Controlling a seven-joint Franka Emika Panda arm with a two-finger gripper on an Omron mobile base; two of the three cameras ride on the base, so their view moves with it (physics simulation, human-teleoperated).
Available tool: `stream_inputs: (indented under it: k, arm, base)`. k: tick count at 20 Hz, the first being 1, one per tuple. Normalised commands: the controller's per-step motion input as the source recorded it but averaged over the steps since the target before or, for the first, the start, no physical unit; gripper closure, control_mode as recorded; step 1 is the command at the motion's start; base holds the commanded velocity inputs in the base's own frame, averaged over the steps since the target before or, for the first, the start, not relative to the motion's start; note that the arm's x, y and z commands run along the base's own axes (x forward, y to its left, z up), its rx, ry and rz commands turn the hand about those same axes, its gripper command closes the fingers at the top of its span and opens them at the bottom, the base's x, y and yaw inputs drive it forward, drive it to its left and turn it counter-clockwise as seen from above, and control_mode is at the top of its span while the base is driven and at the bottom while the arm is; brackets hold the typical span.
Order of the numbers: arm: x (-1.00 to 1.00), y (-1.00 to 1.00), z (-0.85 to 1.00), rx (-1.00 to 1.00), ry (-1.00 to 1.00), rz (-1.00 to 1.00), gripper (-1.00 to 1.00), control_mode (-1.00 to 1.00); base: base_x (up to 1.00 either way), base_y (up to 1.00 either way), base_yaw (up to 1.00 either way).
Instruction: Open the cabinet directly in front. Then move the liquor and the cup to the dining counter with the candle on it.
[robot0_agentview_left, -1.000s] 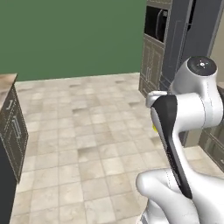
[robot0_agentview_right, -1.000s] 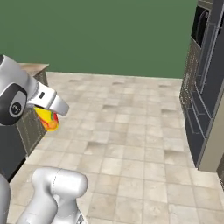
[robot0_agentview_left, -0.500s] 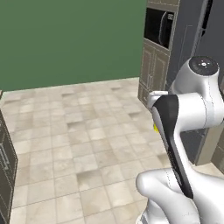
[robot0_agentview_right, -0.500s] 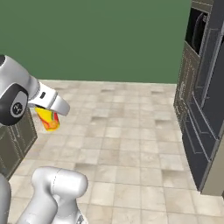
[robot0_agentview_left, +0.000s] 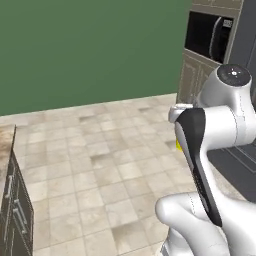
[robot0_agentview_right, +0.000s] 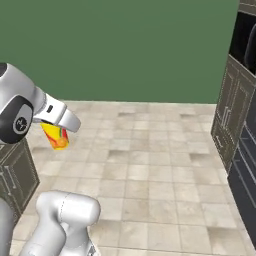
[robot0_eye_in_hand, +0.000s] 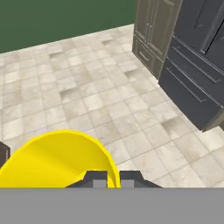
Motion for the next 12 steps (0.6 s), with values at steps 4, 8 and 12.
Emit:
stream_inputs:
  k: [4, 8, 12]
  arm:
    - [0.00, 0.00, 0.00, 0.00, 0.00, 0.00, 1.00, 1.00]
    - [0.00, 0.00, 0.00, 0.00, 0.00, 0.00, 1.00, 1.00]
    - [0.00, 0.00, 0.00, 0.00, 0.00, 0.00, 1.00, 1.00]
  base:
    - [1.00, 0.67, -0.06]
    - [1.00, 0.39, -0.08]
    - [1.00, 0.00, -0.14]
